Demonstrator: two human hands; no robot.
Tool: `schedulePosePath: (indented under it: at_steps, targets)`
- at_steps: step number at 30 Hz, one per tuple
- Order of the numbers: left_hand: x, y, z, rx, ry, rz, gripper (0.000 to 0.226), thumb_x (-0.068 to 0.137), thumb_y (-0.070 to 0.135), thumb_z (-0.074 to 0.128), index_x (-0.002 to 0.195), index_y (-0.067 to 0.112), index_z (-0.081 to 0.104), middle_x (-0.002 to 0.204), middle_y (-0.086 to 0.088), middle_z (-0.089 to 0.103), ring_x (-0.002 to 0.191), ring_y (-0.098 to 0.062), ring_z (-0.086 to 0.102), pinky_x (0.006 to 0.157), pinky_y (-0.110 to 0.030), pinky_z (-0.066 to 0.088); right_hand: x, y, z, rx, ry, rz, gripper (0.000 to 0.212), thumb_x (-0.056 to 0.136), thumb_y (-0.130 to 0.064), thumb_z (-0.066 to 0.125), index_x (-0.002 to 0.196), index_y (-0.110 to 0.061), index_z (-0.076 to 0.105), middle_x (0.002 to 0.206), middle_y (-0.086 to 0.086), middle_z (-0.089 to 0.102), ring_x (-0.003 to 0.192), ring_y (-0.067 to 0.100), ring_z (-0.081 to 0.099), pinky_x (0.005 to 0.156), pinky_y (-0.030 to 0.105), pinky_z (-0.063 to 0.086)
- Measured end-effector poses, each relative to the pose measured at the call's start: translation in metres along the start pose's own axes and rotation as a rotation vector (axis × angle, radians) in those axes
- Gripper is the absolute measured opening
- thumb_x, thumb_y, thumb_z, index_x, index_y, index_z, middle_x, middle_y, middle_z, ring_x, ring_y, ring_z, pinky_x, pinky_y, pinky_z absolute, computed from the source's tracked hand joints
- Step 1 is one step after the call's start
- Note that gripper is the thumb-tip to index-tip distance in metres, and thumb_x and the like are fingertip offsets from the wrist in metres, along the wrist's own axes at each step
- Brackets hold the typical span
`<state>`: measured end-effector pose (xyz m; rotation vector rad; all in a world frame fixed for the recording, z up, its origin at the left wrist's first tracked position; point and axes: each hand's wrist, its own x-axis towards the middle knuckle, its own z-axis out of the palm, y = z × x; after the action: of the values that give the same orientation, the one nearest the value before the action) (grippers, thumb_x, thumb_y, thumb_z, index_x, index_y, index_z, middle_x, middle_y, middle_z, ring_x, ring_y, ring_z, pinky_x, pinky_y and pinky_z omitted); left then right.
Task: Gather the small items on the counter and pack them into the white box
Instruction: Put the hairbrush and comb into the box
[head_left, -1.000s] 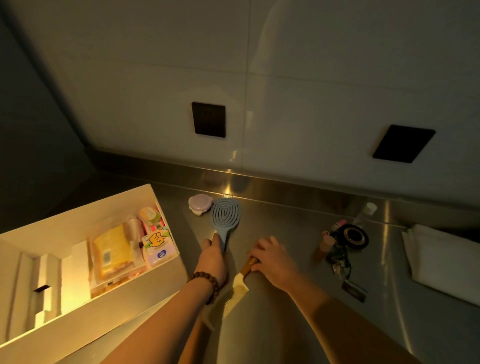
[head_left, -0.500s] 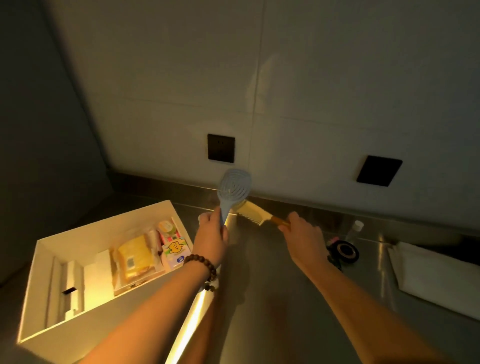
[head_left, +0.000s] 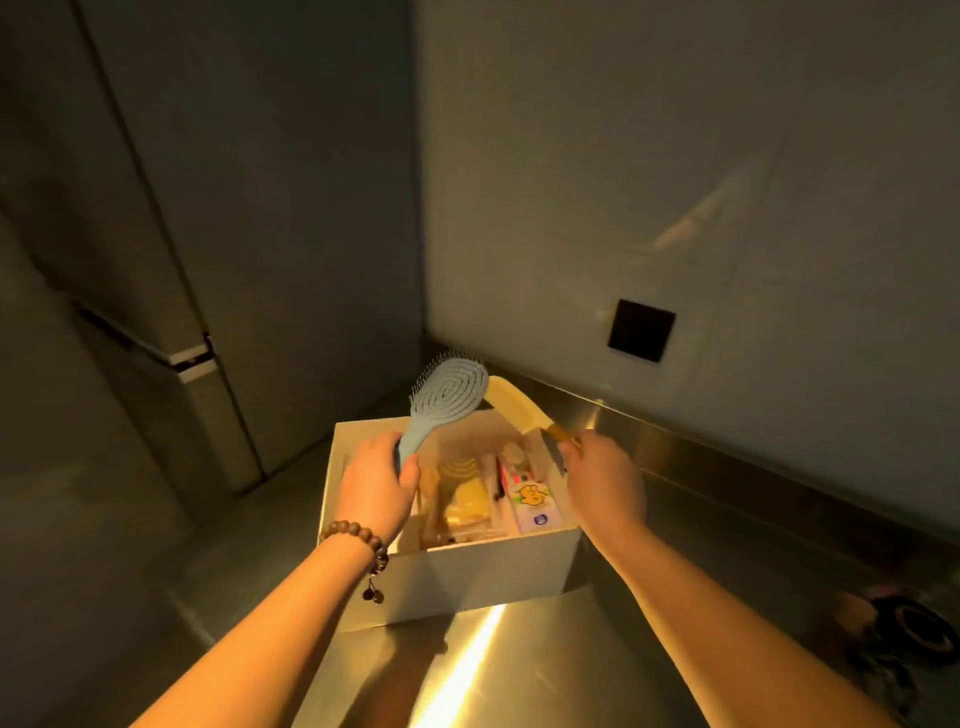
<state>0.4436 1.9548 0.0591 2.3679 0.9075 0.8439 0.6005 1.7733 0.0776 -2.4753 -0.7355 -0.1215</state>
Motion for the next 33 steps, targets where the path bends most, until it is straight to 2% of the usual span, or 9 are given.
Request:
schedulePosePath:
  at_steps: [5,10,14,19,22,25,28,30,33]
  targets:
    - [-0.01,-0.037,-0.023,0.049,-0.087,-0.087,0.027,0.088,0.027,0.056,0.114,0.019,0.059,0.087,0.008,0.052,0.076,-0.006,0.05,0.061,-0.02,0.039,0.005,-0.022,0.024,-0.132,0.004,-0.02,0.026,0.097,-0.04,0.044,0.096,-0.016,0.054,0.088,0.002,0.06,0.081,0.022,0.062,0.077,0.042,0.053]
    - [-0.013,-0.046,-0.026,0.063,-0.362,0.027,0.027,0.091,0.029,0.052,0.117,0.023,0.055,0.106,0.005,0.058,0.089,-0.005,0.05,0.076,-0.018,0.04,0.012,-0.015,0.029,-0.095,0.052,0.038,0.025,0.097,-0.036,0.044,0.099,-0.013,0.056,0.086,0.003,0.06,0.081,0.022,0.063,0.072,0.039,0.055]
    - [-0.004,-0.044,-0.024,0.096,-0.651,0.103,0.03,0.092,0.024,0.053,0.123,0.023,0.052,0.117,0.004,0.055,0.102,-0.009,0.051,0.091,-0.023,0.043,0.018,-0.003,0.029,-0.081,0.034,0.043,0.032,0.099,-0.037,0.04,0.101,-0.012,0.058,0.088,0.005,0.06,0.082,0.024,0.062,0.065,0.033,0.046]
    - [0.007,-0.044,-0.017,0.043,-0.767,0.082,0.034,0.088,0.007,0.058,0.116,0.025,0.057,0.115,0.005,0.057,0.104,-0.009,0.052,0.096,-0.027,0.045,0.02,0.005,0.027,-0.029,0.01,0.018,0.03,0.099,-0.037,0.041,0.1,-0.013,0.059,0.083,-0.001,0.053,0.083,0.023,0.061,0.068,0.037,0.051]
    - [0.009,-0.051,-0.011,0.038,-0.836,0.04,0.033,0.085,0.007,0.062,0.11,0.029,0.058,0.109,0.007,0.057,0.1,-0.008,0.055,0.093,-0.028,0.048,0.022,0.005,0.027,-0.013,-0.004,0.007,0.027,0.099,-0.037,0.041,0.098,-0.016,0.058,0.083,-0.003,0.055,0.079,0.019,0.06,0.07,0.037,0.054]
    - [0.011,-0.056,-0.002,0.138,-0.9,0.054,0.031,0.081,0.014,0.068,0.097,0.037,0.055,0.097,0.013,0.056,0.088,-0.005,0.056,0.081,-0.021,0.05,0.024,0.003,0.029,0.026,-0.01,-0.009,0.025,0.098,-0.038,0.043,0.097,-0.018,0.058,0.081,-0.005,0.056,0.078,0.018,0.061,0.07,0.038,0.056]
    - [0.013,-0.057,0.007,0.215,-0.94,0.057,0.025,0.08,0.017,0.068,0.092,0.036,0.057,0.088,0.015,0.056,0.081,-0.006,0.056,0.072,-0.017,0.046,0.025,-0.001,0.032,0.051,-0.028,-0.048,0.025,0.097,-0.041,0.044,0.096,-0.02,0.058,0.078,-0.008,0.056,0.073,0.013,0.06,0.066,0.036,0.056]
    - [0.014,-0.057,0.014,0.244,-0.973,0.053,0.02,0.082,0.014,0.066,0.094,0.03,0.061,0.091,0.009,0.062,0.081,-0.007,0.057,0.069,-0.015,0.045,0.026,-0.003,0.034,0.045,-0.065,-0.077,0.026,0.096,-0.043,0.043,0.099,-0.021,0.057,0.08,-0.005,0.06,0.071,0.012,0.062,0.066,0.037,0.057]
    - [0.014,-0.058,0.022,0.266,-1.038,0.048,0.019,0.085,0.01,0.062,0.102,0.019,0.067,0.103,-0.004,0.067,0.089,-0.014,0.061,0.076,-0.018,0.048,0.026,-0.005,0.04,0.067,-0.122,-0.107,0.026,0.097,-0.042,0.043,0.106,-0.022,0.057,0.089,-0.003,0.062,0.071,0.009,0.063,0.059,0.029,0.057]
